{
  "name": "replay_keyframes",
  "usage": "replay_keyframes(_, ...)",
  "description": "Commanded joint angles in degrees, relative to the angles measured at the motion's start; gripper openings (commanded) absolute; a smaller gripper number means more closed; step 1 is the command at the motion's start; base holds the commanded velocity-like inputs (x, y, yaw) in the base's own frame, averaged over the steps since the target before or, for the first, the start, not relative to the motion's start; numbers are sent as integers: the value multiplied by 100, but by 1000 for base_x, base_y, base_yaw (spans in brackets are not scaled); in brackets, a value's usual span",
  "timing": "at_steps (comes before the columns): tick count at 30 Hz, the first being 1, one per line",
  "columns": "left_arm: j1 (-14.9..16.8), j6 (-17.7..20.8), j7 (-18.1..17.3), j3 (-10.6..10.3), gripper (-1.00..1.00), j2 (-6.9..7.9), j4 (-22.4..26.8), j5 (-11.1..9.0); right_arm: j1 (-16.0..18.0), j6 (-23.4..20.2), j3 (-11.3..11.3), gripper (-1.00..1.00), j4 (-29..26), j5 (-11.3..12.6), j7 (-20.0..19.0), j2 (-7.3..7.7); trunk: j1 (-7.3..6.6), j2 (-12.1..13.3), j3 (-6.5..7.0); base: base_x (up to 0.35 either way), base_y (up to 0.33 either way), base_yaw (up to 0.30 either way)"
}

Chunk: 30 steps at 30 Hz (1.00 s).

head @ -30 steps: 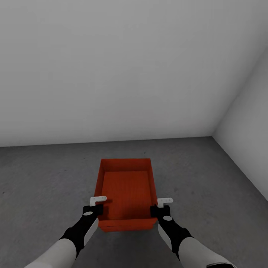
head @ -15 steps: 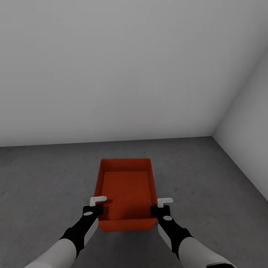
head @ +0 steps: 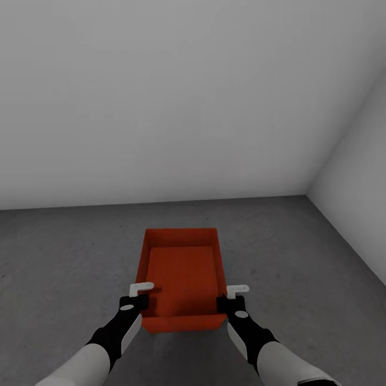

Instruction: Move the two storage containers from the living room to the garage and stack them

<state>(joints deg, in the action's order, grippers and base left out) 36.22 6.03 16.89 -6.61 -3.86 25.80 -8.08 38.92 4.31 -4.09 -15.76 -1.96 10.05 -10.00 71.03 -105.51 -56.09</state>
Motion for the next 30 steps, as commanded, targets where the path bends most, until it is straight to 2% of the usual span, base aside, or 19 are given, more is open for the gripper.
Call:
replay_keyframes(1,8,30,60,142,-100,78,21,-106,2,17,-22,-100,2,-41,76,0,22,-44,-22,0,0,0)
replay_keyframes(30,8,44,54,142,-100,76,69,-105,2,25,-37,-100,2,-54,68,0,22,-44,-22,0,0,0)
